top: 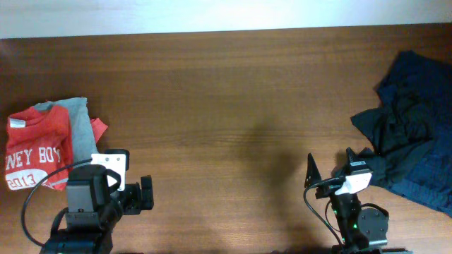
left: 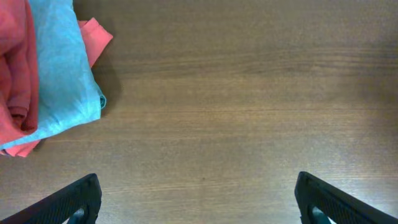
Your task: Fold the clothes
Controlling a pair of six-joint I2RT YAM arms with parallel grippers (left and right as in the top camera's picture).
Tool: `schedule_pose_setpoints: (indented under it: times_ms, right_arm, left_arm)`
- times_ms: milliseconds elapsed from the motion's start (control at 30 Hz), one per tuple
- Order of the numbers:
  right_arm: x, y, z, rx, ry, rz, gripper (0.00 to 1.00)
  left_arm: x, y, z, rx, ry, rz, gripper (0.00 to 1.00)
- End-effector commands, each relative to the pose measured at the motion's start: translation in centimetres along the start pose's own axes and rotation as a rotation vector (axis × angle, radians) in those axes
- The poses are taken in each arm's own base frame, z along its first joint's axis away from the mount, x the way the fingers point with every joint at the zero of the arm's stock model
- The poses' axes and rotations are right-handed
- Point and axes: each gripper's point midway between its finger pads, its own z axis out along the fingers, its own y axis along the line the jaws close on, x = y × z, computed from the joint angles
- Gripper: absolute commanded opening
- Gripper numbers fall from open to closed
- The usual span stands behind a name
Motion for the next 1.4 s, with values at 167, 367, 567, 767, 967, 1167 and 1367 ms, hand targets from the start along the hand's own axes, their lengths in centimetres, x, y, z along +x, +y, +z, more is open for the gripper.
schedule_pose_setpoints:
  times_ms: [167,367,567,767,967,1167,1367]
  right_arm:
    - [1.2,-0.5,0.0,0.024,0.046,-0.007,0.98]
    - [1.2,-0.5,0.0,0.024,0.046,-0.007,0.99]
    - [1.2,-0.5,0.0,0.024,0.046,-0.007,0.99]
    - [1.2,-0.5,0.0,0.024,0.046,-0.007,0.98]
    - [1.2,-0.5,0.0,0.024,0.046,-0.007,0.99]
    - [1.2,-0.5,0.0,0.024,0.046,-0.007,0.99]
    - [1.2,-0.5,0.0,0.024,0.046,-0.007,0.99]
  left_arm:
    - [0.0,0.1,0.0,-0.005,-0.003,-0.007,0.99]
    - [0.0,0.1,0.0,-0.005,-0.003,-0.007,0.99]
    - [0.0,0.1,0.0,-0.005,-0.003,-0.007,0.99]
    - [0.0,0.1,0.0,-0.005,-0.003,-0.007,0.99]
    - [0.0,0.1,0.0,-0.005,-0.003,-0.007,0.99]
    - [0.0,0.0,-0.7,-0.005,-0.039,-0.007,0.99]
    - [2.0,0.9,-0.5,-0.055,-0.064,0.007,0.99]
